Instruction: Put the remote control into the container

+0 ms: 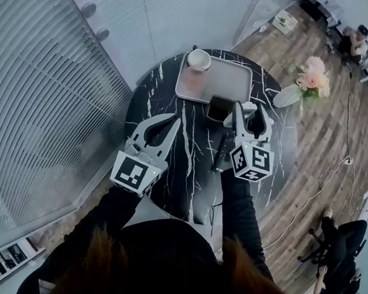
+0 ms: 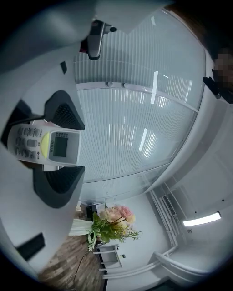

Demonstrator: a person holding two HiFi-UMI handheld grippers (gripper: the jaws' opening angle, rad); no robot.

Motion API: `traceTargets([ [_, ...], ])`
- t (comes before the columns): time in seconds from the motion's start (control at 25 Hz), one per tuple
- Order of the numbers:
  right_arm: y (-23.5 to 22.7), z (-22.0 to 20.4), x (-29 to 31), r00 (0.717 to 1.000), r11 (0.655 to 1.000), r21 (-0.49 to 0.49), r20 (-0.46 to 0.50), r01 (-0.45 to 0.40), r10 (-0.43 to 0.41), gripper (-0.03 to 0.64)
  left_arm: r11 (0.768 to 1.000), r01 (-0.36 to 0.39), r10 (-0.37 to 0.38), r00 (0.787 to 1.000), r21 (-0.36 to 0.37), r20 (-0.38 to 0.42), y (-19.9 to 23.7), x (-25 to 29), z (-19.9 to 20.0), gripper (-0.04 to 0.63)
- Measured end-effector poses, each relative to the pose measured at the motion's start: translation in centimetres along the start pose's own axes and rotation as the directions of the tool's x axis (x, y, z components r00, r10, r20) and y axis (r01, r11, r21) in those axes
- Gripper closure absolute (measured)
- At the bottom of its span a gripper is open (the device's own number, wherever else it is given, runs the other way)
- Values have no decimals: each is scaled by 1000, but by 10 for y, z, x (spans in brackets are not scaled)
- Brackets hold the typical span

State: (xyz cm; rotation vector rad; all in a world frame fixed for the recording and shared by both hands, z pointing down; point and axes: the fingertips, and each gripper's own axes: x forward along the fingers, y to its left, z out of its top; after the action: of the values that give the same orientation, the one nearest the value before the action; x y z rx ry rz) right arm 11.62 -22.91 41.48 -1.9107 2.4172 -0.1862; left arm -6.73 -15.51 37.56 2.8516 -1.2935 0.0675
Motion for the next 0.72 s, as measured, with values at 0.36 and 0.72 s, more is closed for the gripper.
traceTargets([
  [0.36,6,-15,27,999,999,23,12,46,-46,364,999,30,-30,999,-11,-25,22,29,-12,598],
  [0.72,10,-37,46,995,994,37,20,98,-99,364,998,52,-53,997,-24,-52,41,42,-23,598],
])
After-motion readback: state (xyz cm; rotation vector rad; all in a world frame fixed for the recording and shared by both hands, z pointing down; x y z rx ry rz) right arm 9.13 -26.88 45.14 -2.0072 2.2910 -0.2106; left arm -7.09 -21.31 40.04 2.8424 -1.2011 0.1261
